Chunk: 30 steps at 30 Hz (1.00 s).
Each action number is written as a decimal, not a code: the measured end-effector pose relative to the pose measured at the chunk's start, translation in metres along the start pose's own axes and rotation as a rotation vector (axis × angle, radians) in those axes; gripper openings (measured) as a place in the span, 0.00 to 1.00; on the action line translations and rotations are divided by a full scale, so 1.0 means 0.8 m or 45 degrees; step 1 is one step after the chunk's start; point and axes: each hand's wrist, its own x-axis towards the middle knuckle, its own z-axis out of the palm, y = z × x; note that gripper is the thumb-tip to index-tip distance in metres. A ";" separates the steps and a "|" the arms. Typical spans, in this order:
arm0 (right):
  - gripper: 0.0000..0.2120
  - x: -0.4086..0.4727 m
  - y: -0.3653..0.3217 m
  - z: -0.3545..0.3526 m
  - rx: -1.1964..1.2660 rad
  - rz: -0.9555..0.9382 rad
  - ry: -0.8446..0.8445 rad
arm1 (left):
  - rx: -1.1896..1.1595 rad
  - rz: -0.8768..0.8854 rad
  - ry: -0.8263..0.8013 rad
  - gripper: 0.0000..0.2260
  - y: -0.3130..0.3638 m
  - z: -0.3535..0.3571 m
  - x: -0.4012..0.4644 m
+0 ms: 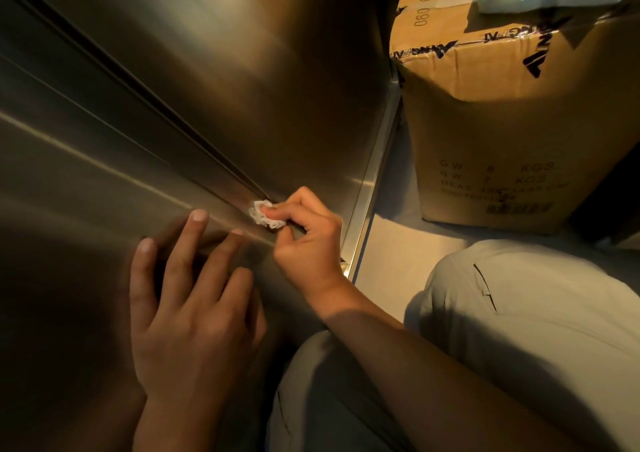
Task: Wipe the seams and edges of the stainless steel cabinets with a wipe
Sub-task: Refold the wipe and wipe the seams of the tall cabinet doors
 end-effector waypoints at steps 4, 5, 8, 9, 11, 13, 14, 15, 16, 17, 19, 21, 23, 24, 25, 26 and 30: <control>0.15 -0.016 0.027 -0.010 -0.115 0.065 0.007 | -0.003 -0.001 0.004 0.10 0.001 0.001 -0.002; 0.14 -0.023 0.038 -0.014 -0.154 0.119 0.004 | -0.007 -0.002 0.009 0.10 0.001 0.000 -0.002; 0.12 -0.049 0.087 -0.031 -0.281 0.422 -0.059 | -0.026 -0.010 0.028 0.10 0.002 -0.001 -0.001; 0.09 -0.060 0.110 -0.039 -0.331 0.541 -0.071 | -0.027 -0.016 0.033 0.10 0.003 -0.001 0.000; 0.05 -0.080 0.154 -0.058 -0.431 0.791 -0.099 | -0.019 -0.022 0.043 0.10 0.003 -0.001 0.001; 0.07 -0.092 0.185 -0.073 -0.504 1.011 -0.144 | -0.011 -0.018 0.047 0.10 0.002 0.000 0.001; 0.08 -0.094 0.197 -0.077 -0.531 1.063 -0.166 | -0.004 -0.014 0.049 0.10 0.002 0.000 0.001; 0.09 -0.094 0.203 -0.078 -0.558 1.088 -0.190 | 0.002 -0.012 0.050 0.09 0.002 0.000 0.001; 0.09 -0.092 0.204 -0.077 -0.588 1.102 -0.216 | 0.004 -0.010 0.052 0.09 0.001 0.000 0.001; 0.10 -0.090 0.203 -0.075 -0.624 1.106 -0.240 | -0.001 -0.011 0.054 0.09 0.001 0.000 0.001; 0.10 -0.087 0.200 -0.072 -0.677 1.114 -0.256 | -0.009 -0.016 0.062 0.10 0.001 0.001 0.001; 0.10 -0.087 0.200 -0.069 -0.696 1.155 -0.235 | -0.010 -0.016 0.067 0.11 0.001 0.002 0.001; 0.10 -0.086 0.197 -0.065 -0.686 1.203 -0.193 | -0.005 -0.011 0.067 0.10 0.001 0.002 0.001; 0.10 -0.085 0.193 -0.063 -0.675 1.217 -0.166 | 0.001 -0.010 0.068 0.10 0.001 0.002 0.001; 0.09 -0.084 0.188 -0.061 -0.662 1.211 -0.136 | 0.005 -0.010 0.070 0.09 0.002 0.001 0.001; 0.09 -0.082 0.179 -0.058 -0.645 1.185 -0.104 | 0.006 -0.008 0.073 0.09 0.002 0.001 0.002; 0.07 -0.067 0.128 -0.042 -0.525 0.950 0.029 | 0.013 0.001 0.071 0.08 0.001 0.003 0.000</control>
